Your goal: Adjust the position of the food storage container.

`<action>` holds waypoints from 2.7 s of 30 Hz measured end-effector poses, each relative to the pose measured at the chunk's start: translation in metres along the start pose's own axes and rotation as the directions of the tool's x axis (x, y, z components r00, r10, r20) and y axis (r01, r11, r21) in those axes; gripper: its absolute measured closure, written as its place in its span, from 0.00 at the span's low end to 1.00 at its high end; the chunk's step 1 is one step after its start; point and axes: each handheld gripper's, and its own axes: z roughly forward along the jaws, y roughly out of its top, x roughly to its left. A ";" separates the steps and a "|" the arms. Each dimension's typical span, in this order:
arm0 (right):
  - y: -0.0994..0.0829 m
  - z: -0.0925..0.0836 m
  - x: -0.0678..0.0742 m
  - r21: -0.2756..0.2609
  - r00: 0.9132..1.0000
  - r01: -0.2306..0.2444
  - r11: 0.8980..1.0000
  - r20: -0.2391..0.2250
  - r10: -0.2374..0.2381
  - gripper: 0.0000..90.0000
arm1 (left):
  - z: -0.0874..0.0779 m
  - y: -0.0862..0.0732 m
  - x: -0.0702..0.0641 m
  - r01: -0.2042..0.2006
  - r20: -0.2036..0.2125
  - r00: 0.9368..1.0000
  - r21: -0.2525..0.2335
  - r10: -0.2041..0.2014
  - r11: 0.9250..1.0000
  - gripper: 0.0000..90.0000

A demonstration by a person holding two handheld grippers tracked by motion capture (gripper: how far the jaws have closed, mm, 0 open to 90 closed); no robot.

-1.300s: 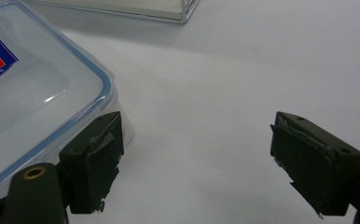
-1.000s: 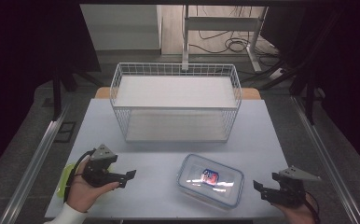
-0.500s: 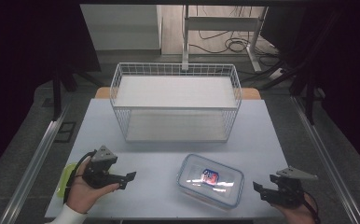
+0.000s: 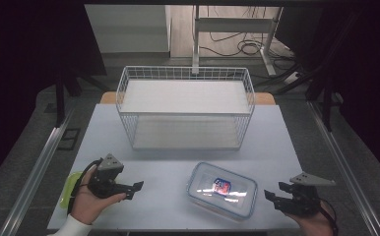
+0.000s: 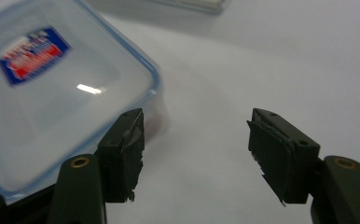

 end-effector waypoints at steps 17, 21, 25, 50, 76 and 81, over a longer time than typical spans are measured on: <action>0.047 0.014 0.084 0.089 0.935 0.266 0.960 -0.264 -0.235 0.96 | 0.002 -0.002 0.002 -0.001 -0.015 1.000 0.008 0.002 1.000 0.11; 0.045 0.014 0.105 0.112 0.902 0.334 0.936 -0.327 -0.282 0.99 | 0.000 -0.001 0.000 -0.003 -0.015 1.000 0.000 0.003 1.000 0.11; 0.036 0.017 0.121 0.148 0.866 0.399 0.905 -0.384 -0.319 0.99 | 0.000 0.000 -0.001 -0.008 -0.012 1.000 0.001 0.008 1.000 0.11; 0.017 0.038 0.107 0.261 0.885 0.450 0.854 -0.258 -0.387 0.99 | 0.003 0.000 -0.001 -0.010 -0.016 1.000 0.005 0.010 1.000 0.11; 0.038 0.029 0.085 0.178 0.898 0.413 0.893 -0.244 -0.367 0.99 | 0.005 0.000 -0.003 -0.015 -0.017 1.000 0.010 0.015 1.000 0.11; 0.055 0.006 0.057 0.138 0.955 0.291 0.947 -0.103 -0.278 0.99 | 0.004 0.001 -0.003 -0.008 -0.015 1.000 0.002 0.008 1.000 0.11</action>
